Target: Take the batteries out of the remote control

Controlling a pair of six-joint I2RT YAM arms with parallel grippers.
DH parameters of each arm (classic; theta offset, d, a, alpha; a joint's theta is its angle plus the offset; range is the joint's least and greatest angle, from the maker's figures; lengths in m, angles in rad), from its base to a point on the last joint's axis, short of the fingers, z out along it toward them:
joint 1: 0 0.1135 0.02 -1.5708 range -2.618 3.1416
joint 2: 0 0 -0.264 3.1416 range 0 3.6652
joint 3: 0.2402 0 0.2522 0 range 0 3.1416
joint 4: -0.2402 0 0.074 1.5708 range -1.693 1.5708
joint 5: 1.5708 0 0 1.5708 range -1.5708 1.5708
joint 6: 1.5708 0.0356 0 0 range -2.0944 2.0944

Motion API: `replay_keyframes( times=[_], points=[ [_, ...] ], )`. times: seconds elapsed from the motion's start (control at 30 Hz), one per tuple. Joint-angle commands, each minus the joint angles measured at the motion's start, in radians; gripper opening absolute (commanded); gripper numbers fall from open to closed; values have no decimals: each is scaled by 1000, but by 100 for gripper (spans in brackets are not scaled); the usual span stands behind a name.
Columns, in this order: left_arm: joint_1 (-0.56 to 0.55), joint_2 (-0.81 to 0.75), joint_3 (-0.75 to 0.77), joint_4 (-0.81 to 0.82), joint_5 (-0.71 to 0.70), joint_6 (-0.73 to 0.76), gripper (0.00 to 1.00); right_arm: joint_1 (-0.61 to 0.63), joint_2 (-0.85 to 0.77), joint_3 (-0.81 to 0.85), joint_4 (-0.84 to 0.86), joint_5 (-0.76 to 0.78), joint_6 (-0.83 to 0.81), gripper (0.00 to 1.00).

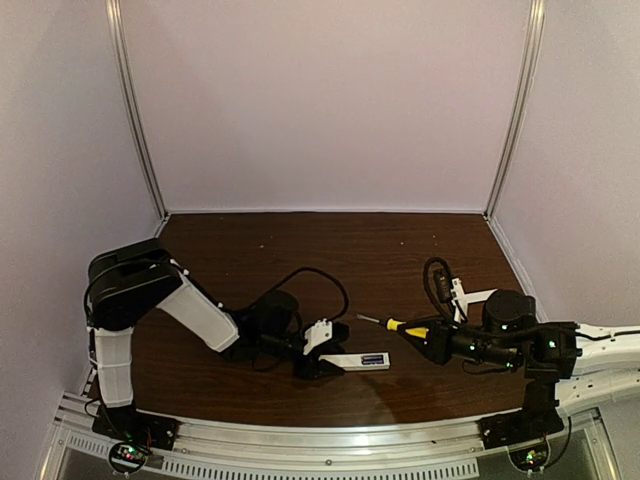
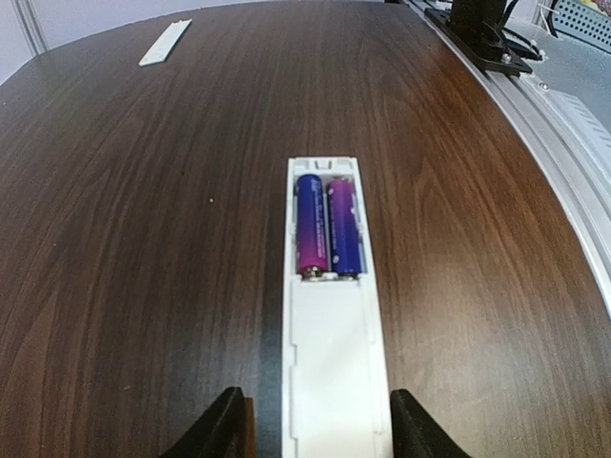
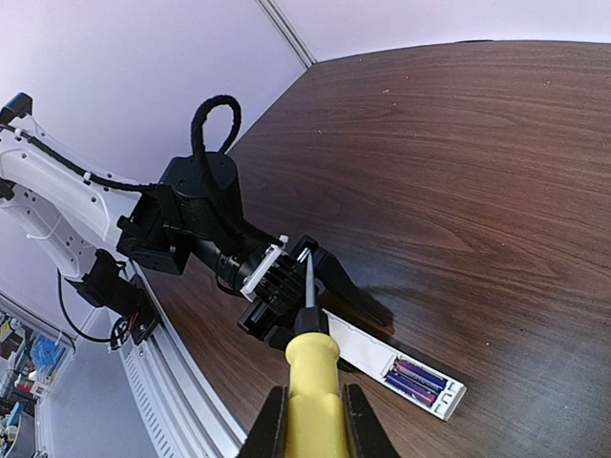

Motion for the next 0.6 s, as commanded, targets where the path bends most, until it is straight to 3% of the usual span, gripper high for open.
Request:
replay_keyframes(
  times=[0.0,0.1,0.27,0.57],
  points=[
    [3,39,22,6,-1,-21,52,6,-13,-14,11,2,7,0],
    [4,44,23,14,7,-24,48,6,-10,-15,12,3,6,0],
    [4,39,19,26,45,-20,30,6,-11,-13,7,6,6,0],
    [3,-23,-46,79,72,-2,7,5,-34,5,-71,38,22,0]
  ],
)
